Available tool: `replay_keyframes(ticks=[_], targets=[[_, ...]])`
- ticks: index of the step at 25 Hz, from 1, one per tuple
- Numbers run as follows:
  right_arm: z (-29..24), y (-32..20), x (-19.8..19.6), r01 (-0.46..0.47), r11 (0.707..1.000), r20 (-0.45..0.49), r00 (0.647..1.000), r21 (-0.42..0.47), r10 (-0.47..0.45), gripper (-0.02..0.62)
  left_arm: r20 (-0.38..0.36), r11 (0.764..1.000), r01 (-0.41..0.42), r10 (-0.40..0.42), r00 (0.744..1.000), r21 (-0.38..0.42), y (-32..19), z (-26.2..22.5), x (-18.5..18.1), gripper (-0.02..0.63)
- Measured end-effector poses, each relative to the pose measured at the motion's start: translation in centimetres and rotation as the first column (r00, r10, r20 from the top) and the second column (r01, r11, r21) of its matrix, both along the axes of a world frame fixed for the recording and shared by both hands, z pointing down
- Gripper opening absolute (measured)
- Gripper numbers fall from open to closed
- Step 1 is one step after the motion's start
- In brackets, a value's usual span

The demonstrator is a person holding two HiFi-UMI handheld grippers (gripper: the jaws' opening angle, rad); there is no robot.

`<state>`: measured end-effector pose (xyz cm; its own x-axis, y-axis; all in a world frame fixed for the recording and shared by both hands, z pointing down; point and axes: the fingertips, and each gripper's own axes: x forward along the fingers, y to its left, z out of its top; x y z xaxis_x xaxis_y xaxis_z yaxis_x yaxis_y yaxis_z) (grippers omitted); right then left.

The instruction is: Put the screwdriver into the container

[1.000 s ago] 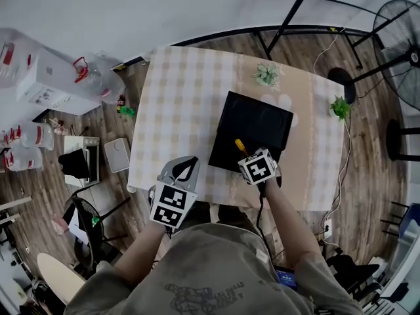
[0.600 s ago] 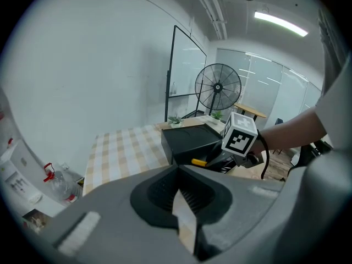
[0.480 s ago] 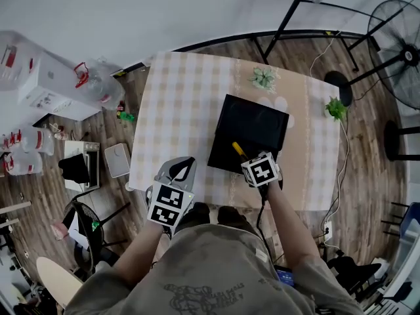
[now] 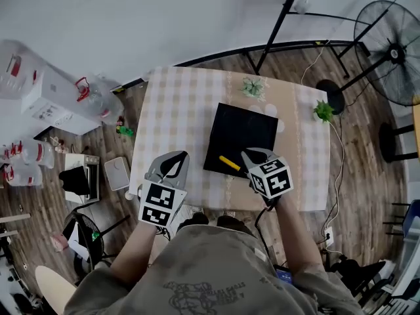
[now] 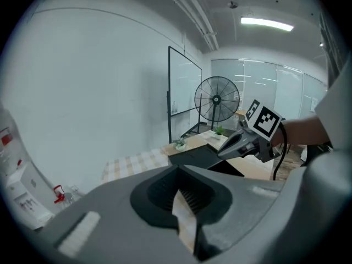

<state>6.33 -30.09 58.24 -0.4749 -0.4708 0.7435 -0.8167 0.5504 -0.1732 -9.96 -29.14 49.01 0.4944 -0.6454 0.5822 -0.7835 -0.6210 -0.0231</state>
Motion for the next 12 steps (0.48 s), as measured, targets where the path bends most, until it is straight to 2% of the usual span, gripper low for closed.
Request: replay_keyframes(ticks=[6,12], targets=[[-8.8,-0.4,0.8,-0.047,0.982,0.088,0.996,0.185,0.031,0.028,-0.01,0.992,-0.023,0.024,1.0,0.127,-0.2,-5.5,1.1,0.002],[-17.5,0.3,1.7,-0.106,0.925,0.162,0.985,0.364,0.049,0.028,-0.015,0.968,-0.038,0.044,0.999,0.247,-0.2,-10.6,2.2,0.002]])
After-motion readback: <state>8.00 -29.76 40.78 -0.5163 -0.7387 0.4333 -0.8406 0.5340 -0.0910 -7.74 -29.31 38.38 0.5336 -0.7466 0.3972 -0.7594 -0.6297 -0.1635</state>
